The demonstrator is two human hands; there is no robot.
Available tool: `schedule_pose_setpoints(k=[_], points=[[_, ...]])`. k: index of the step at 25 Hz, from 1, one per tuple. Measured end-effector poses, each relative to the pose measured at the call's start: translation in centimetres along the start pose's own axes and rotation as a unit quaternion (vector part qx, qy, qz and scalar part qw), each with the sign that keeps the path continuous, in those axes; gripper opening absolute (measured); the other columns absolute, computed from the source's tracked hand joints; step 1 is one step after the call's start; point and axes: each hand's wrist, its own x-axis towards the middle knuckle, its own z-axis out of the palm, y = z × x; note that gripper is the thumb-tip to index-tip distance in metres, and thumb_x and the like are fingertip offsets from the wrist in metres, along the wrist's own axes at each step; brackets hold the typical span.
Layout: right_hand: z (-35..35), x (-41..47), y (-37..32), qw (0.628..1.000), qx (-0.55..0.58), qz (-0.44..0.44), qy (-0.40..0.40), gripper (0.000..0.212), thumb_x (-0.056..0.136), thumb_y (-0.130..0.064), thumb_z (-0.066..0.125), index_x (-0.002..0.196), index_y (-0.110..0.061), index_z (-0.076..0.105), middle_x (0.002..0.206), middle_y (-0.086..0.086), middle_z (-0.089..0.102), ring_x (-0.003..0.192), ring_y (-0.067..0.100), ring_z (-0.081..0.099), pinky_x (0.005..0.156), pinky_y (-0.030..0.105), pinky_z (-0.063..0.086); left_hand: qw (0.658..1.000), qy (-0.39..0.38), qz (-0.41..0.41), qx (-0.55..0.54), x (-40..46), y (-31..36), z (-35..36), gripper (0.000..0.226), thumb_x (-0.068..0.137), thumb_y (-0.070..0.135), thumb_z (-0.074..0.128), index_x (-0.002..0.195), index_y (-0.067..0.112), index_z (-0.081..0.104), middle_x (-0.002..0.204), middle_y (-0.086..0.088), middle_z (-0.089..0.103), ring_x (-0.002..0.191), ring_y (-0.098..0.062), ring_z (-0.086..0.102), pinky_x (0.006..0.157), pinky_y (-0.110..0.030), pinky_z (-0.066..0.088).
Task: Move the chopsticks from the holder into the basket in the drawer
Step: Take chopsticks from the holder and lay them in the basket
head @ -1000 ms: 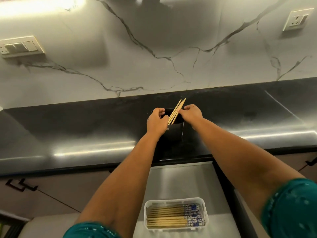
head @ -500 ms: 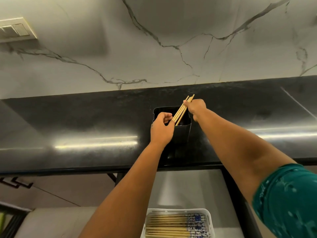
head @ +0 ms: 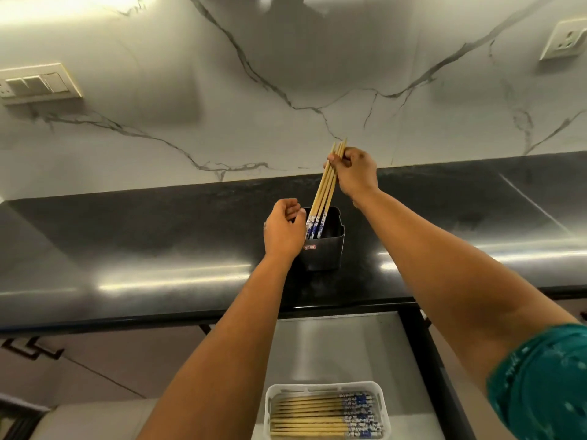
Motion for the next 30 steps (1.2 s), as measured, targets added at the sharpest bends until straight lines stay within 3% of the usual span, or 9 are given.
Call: schedule_pose_setpoints(k=[4, 8, 14, 16, 18, 22, 26, 28, 30], points=[[-2.2, -5.0, -5.7, 0.997, 0.047, -0.057, 0.018, 0.008, 0.093, -0.024, 0.060, 0.088, -0.021, 0.065, 0.084, -0.004, 0.074, 0.081, 0.008, 0.071, 0.083, 0.034, 0.058, 0.995, -0.077, 0.052, 0.024, -1.7, 5.5, -2.5, 0.043, 0.099, 0.029, 0.045, 0.140, 0.016, 0.041, 0.110, 0.009, 0.057, 0.093, 0.003, 0.052, 0.087, -0.018, 0.040], [-4.1, -11.2, -9.7, 0.992, 0.057, -0.066, -0.086, 0.009, 0.092, -0.023, 0.060, 0.089, -0.020, 0.068, 0.085, 0.000, 0.076, 0.080, 0.011, 0.073, 0.082, 0.033, 0.057, 0.971, -0.235, 0.044, 0.006, -5.2, 9.4, -6.5, 0.031, 0.099, 0.032, 0.044, 0.121, 0.016, 0.058, 0.100, 0.000, 0.068, 0.095, -0.022, 0.064, 0.078, -0.030, 0.052], [-5.9, -18.7, -12.6, 0.981, 0.123, 0.022, -0.146, 0.012, 0.097, -0.017, 0.053, 0.096, -0.011, 0.063, 0.094, 0.014, 0.074, 0.084, 0.020, 0.074, 0.077, 0.032, 0.060, 0.918, -0.371, -0.047, -0.130, -12.7, 10.4, -8.5, 0.027, 0.100, 0.025, 0.043, 0.115, 0.008, 0.058, 0.101, -0.012, 0.074, 0.093, -0.023, 0.071, 0.075, -0.029, 0.057], [-6.2, -20.3, -12.8, 0.979, 0.141, 0.044, -0.139, 0.011, 0.096, -0.015, 0.054, 0.100, -0.010, 0.062, 0.100, 0.015, 0.073, 0.087, 0.020, 0.073, 0.077, 0.031, 0.059, 0.921, -0.353, -0.050, -0.155, -14.1, 10.1, -8.7, 0.024, 0.100, 0.024, 0.043, 0.106, 0.007, 0.059, 0.093, -0.013, 0.074, 0.087, -0.023, 0.072, 0.074, -0.031, 0.058], [-6.4, -21.9, -12.7, 0.973, 0.186, 0.066, -0.122, 0.020, 0.093, -0.019, 0.059, 0.111, -0.010, 0.060, 0.106, 0.014, 0.070, 0.092, 0.018, 0.070, 0.080, 0.029, 0.057, 0.928, -0.273, -0.058, -0.245, -15.2, 9.8, -9.0, 0.022, 0.101, 0.023, 0.040, 0.102, 0.007, 0.055, 0.085, -0.012, 0.071, 0.081, -0.025, 0.073, 0.071, -0.032, 0.060], [-5.8, -27.4, -8.1, 0.960, 0.210, 0.164, -0.086, 0.035, 0.095, -0.043, 0.049, 0.117, -0.017, 0.056, 0.113, 0.008, 0.066, 0.106, 0.021, 0.063, 0.100, 0.041, 0.047, 0.884, -0.138, -0.083, -0.439, -16.4, 9.0, -10.4, 0.014, 0.102, 0.016, 0.034, 0.107, 0.010, 0.046, 0.103, -0.018, 0.070, 0.096, -0.029, 0.070, 0.080, -0.039, 0.057], [-4.9, -31.6, -3.8, 0.843, 0.438, 0.308, -0.046, 0.062, 0.096, -0.058, 0.032, 0.131, -0.010, 0.049, 0.128, 0.017, 0.059, 0.117, 0.029, 0.057, 0.110, 0.044, 0.036, 0.869, -0.087, -0.084, -0.480, -18.0, 8.4, -11.3, 0.013, 0.102, 0.013, 0.036, 0.108, 0.012, 0.047, 0.111, -0.018, 0.069, 0.104, -0.029, 0.067, 0.087, -0.042, 0.054], [-4.6, -31.2, -4.4, 0.819, 0.484, 0.305, -0.044, 0.066, 0.094, -0.063, 0.026, 0.131, -0.012, 0.048, 0.128, 0.016, 0.059, 0.115, 0.031, 0.058, 0.105, 0.044, 0.041, 0.861, -0.081, -0.099, -0.492, -19.3, 8.0, -10.7, 0.013, 0.100, 0.010, 0.039, 0.107, 0.012, 0.049, 0.111, -0.016, 0.070, 0.107, -0.028, 0.066, 0.084, -0.039, 0.054], [-4.1, -30.5, -5.8, 0.835, 0.468, 0.287, -0.030, 0.066, 0.093, -0.065, 0.025, 0.126, -0.015, 0.053, 0.119, 0.012, 0.065, 0.107, 0.030, 0.064, 0.090, 0.043, 0.051, 0.843, -0.098, -0.123, -0.514, -20.5, 7.2, -10.1, 0.013, 0.099, 0.009, 0.041, 0.108, 0.010, 0.051, 0.112, -0.016, 0.070, 0.108, -0.027, 0.066, 0.093, -0.043, 0.050]])
